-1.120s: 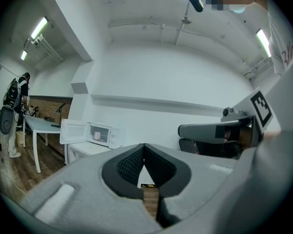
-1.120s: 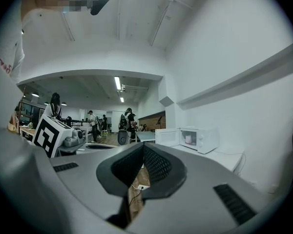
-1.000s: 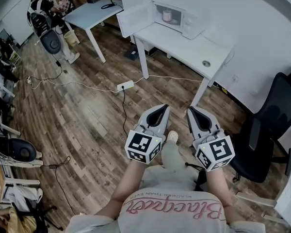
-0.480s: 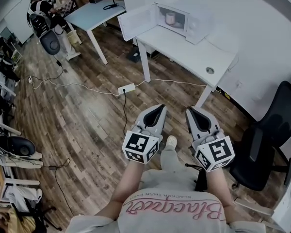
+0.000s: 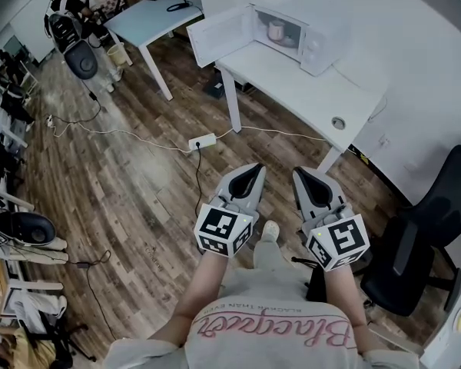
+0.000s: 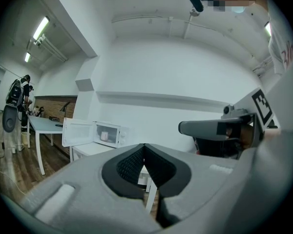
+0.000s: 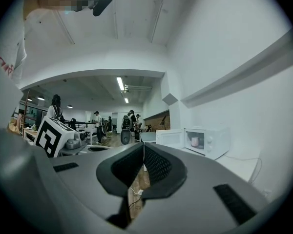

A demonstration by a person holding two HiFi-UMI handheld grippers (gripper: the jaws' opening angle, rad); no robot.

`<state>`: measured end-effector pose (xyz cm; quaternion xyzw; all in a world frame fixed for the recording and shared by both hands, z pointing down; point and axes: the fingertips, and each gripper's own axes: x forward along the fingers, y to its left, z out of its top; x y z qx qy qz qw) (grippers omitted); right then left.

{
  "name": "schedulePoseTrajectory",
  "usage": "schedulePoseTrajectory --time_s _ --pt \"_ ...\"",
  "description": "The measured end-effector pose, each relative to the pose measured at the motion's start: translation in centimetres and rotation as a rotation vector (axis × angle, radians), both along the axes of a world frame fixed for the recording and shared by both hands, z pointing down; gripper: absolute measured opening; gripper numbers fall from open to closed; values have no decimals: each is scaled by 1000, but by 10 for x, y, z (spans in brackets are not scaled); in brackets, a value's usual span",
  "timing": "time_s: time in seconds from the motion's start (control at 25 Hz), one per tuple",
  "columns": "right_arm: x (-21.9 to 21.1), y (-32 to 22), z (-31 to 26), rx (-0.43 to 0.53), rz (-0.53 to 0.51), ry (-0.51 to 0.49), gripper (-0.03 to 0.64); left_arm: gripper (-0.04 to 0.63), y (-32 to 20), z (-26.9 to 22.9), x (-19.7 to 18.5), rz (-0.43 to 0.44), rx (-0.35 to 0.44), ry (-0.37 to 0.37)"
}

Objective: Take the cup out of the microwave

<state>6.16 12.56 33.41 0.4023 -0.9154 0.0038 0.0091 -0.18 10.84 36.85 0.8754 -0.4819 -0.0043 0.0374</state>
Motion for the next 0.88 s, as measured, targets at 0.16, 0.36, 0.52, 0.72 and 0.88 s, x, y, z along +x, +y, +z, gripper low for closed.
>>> schedulePoseTrajectory --time_s 0.16,0.36,0.52,0.72,0.88 --pt "2 -27 0 -18 -5 -4 12 3 -27 0 1 -4 -18 2" --pt "4 -65 -4 -15 -22 -14 12 3 -64 -3 7 -1 -22 -12" --pt "5 -96 -10 -6 -30 -21 12 3 -95 -9 10 -2 -13 -19" --pt "8 -129 -10 -9 -27 -19 12 3 -127 -10 14 0 -10 -28" --pt "7 -153 -12 0 -49 -26 12 3 -149 -10 18 4 -8 -52"
